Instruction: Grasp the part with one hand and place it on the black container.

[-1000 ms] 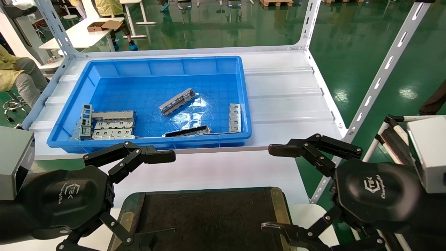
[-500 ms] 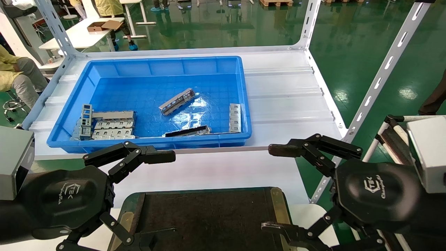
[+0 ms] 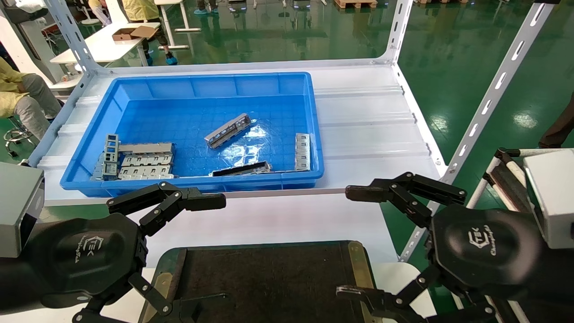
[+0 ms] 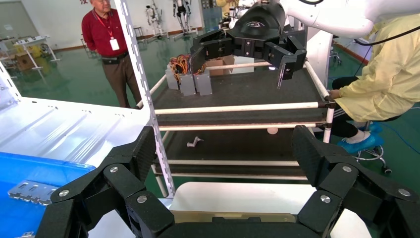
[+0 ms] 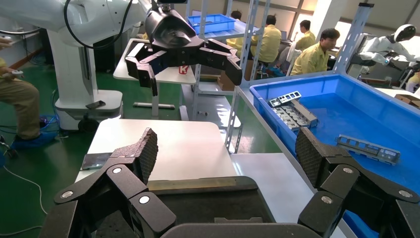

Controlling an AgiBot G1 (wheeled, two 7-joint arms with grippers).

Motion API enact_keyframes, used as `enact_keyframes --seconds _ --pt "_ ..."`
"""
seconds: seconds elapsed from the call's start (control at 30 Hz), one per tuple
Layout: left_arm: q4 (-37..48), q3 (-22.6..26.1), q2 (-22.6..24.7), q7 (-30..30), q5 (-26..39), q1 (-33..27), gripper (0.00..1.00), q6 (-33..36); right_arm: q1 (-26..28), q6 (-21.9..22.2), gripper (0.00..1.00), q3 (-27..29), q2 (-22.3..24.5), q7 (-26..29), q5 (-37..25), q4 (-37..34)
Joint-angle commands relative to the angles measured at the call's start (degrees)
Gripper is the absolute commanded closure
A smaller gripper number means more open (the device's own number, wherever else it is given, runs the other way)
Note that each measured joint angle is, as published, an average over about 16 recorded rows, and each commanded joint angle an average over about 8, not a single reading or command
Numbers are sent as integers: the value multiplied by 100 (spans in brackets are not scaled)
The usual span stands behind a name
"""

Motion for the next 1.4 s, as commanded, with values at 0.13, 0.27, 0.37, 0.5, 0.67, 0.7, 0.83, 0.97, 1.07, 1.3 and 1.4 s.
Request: enact_keyframes --seconds 0.13,0.27,0.37,0.5,0.67,0.7,0.83,0.97,1.07,1.3,1.4 --pt "0 0 0 0 0 0 0 0 0 0 0 0 0 0 0 0" --pt "0 0 0 0 0 0 0 0 0 0 0 0 0 0 0 0" --pt "0 0 0 0 0 0 0 0 0 0 0 0 0 0 0 0" --pt "-2 -1 -1 -1 1 1 0 1 0 0 0 0 0 0 0 0" --pt "4 0 3 -15 11 -3 0 -30 0 0 0 0 0 0 0 -1" --pt "5 3 7 -24 17 -7 0 -51 0 0 0 0 0 0 0 -1" --pt "-9 16 31 -66 74 -24 0 -169 1 -1 0 -1 0 0 0 -2" --pt "-40 31 63 -95 161 -48 0 -314 1 -1 0 -1 0 -1 0 -2" --pt "-52 45 88 -104 236 -63 0 -421 1 -1 0 -1 0 -1 0 -2" --pt "-73 104 155 -166 448 -153 0 -655 1 -1 0 -1 0 -1 0 -2" --pt "-61 133 215 -192 567 -236 0 -794 1 -1 0 -1 0 -1 0 -2"
